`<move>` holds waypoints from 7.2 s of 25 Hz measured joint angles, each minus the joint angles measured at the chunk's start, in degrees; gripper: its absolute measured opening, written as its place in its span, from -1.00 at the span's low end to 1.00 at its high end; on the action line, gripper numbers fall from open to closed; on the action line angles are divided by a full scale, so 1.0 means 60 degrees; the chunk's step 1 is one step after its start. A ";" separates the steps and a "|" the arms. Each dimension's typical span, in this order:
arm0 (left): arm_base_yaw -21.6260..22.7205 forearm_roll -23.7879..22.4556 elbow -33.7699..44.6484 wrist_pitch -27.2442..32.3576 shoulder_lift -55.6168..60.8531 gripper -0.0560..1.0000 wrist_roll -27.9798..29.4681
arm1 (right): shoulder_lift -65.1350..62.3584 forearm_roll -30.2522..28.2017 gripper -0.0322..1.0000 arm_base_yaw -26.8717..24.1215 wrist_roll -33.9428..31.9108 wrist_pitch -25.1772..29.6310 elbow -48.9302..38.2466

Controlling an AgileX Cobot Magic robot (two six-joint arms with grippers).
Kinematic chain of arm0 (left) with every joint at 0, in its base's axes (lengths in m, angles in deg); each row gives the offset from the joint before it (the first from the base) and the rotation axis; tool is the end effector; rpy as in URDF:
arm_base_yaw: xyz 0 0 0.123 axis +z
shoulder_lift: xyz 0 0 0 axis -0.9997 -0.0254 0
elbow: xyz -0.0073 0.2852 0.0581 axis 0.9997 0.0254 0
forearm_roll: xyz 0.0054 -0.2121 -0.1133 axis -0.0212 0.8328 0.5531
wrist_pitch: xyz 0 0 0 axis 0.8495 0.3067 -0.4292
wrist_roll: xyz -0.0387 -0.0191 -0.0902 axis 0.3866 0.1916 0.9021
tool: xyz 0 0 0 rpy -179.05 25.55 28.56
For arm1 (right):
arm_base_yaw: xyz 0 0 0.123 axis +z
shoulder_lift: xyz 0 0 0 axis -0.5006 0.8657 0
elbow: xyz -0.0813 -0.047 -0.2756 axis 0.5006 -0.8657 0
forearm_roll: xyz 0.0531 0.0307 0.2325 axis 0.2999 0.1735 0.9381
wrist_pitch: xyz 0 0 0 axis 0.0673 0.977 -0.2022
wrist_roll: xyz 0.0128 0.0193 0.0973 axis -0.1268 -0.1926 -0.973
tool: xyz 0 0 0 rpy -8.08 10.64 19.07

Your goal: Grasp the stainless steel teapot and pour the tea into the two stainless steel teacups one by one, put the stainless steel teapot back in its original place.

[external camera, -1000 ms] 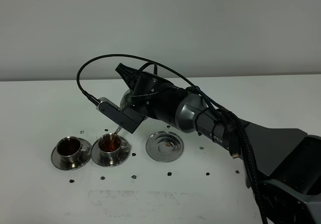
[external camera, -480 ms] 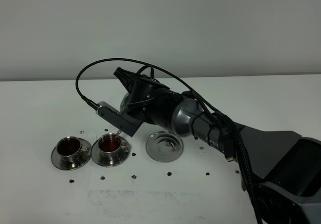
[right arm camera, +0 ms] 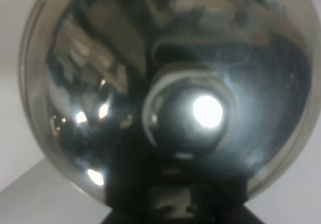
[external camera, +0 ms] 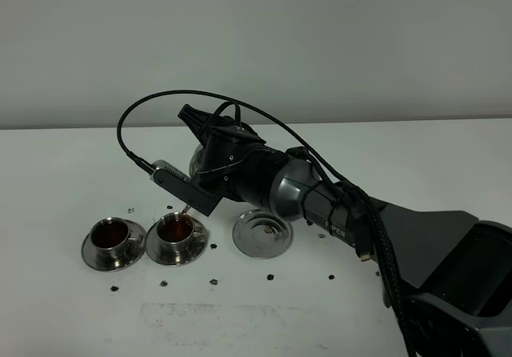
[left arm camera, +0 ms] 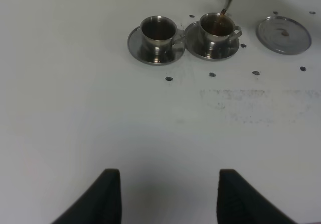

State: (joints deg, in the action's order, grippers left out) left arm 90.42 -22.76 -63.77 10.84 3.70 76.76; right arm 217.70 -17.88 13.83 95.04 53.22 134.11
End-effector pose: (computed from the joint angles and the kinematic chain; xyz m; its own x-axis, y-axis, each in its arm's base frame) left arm -0.0130 -0.0130 0.2714 -0.4382 0.0075 -0.8989 0.0891 0.9954 -0.0351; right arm 0.4288 0.3359 0.1917 0.4711 -0.5949 0.6513 -0.3194 -0.8033 -0.5027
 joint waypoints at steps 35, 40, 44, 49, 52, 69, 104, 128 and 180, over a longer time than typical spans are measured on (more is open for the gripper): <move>0.0000 0.0000 0.0000 0.0000 0.0000 0.04 0.0006 | -0.0400 0.1479 -0.54 -0.0283 0.0038 0.0174 0.0008; 0.0000 0.0000 0.0000 0.0000 0.0000 0.04 0.0006 | -0.0671 0.2574 -0.54 -0.0418 0.0318 0.0240 0.0008; 0.0000 0.0000 0.0000 0.0000 0.0000 0.04 0.0006 | -0.0875 0.3563 -0.54 -0.0589 0.0327 0.0366 0.0008; 0.0000 0.0000 0.0000 0.0000 0.0000 0.04 0.0006 | -0.1051 0.4654 -0.54 -0.0850 -0.0390 0.1133 0.0008; 0.0000 -0.0007 0.0000 0.0000 0.0000 0.04 0.0006 | -0.1292 0.5224 -0.54 -0.0910 -0.1333 0.1579 0.0008; 0.0000 -0.0007 0.0000 0.0000 0.0000 0.04 0.0006 | -0.5331 0.7787 -0.54 -0.0901 -0.7996 0.1038 -0.4337; 0.0000 -0.0007 0.0000 0.0000 0.0000 0.04 -0.0002 | -0.3493 0.8300 -0.54 0.0498 -1.0434 0.1713 -0.5162; 0.0000 -0.0007 0.0000 0.0000 0.0000 0.04 -0.0002 | -0.2751 0.8836 -0.54 -0.1942 -1.0405 0.1404 -0.3968; 0.0000 -0.0007 0.0000 0.0000 0.0000 0.04 -0.0002 | -0.3704 0.8009 0.09 -0.1762 -1.0833 0.2284 -0.3606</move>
State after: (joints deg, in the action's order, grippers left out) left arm 90.42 -22.80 -63.77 10.84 3.70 76.75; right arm 195.48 30.17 3.26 30.05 66.92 112.47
